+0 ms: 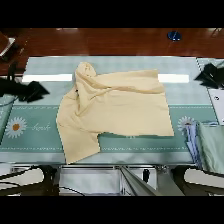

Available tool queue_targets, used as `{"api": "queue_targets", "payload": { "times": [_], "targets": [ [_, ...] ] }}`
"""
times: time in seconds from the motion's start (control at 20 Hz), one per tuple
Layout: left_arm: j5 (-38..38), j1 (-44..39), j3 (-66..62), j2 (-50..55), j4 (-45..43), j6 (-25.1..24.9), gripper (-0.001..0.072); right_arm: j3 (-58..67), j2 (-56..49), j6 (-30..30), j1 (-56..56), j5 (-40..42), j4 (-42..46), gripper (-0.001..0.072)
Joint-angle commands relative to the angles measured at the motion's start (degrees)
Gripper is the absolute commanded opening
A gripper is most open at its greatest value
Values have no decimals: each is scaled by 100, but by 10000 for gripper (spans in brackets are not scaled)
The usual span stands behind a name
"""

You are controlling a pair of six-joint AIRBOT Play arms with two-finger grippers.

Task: Fold the shirts.

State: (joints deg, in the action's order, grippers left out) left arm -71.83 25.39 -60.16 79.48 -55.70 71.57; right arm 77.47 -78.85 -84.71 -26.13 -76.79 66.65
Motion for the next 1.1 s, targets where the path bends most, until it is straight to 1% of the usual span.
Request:
{"api": "queue_targets", "payload": {
  "times": [0.0,0.1,0.2,0.25,0.4,0.65,0.7,0.75,0.8,0.85,0.9,1.0,1.05],
  "targets": [
    [-144,1139,1784,-612,212,-444,504,-2332,1550,385,-496,890,-490,414],
    [61,1394,2341,-612,667,-498,503,-3445,2164,680,-485,1119,-1067,414],
    [199,1416,2575,-577,769,-656,503,-4159,2520,866,-476,1080,-1399,414],
    [232,1403,2603,-570,778,-658,503,-4343,2610,885,-476,1021,-1410,414],
    [267,1051,2601,-472,841,-662,503,-4546,2658,938,-476,874,-1410,414],
    [463,83,2555,-94,820,-748,500,-4535,2658,855,-485,981,-1423,414],
    [433,9,2500,-9,820,-726,484,-4527,2658,780,-546,1029,-1438,413],
    [367,-22,2450,44,817,-728,374,-4527,2658,763,-660,1056,-1408,413],
    [326,-26,2411,66,817,-734,189,-4527,2656,754,-817,1023,-1272,413],
    [326,-31,2396,61,817,-767,62,-4529,2656,706,-986,909,-1040,413],
    [326,-28,2382,61,820,-813,25,-4538,2656,616,-1126,654,-656,414],
    [334,-28,2369,61,820,-813,25,-4594,2651,339,-1163,33,341,414],
    [350,-28,2356,61,820,-813,25,-4682,2651,136,-1137,-90,555,413]
  ]
}}
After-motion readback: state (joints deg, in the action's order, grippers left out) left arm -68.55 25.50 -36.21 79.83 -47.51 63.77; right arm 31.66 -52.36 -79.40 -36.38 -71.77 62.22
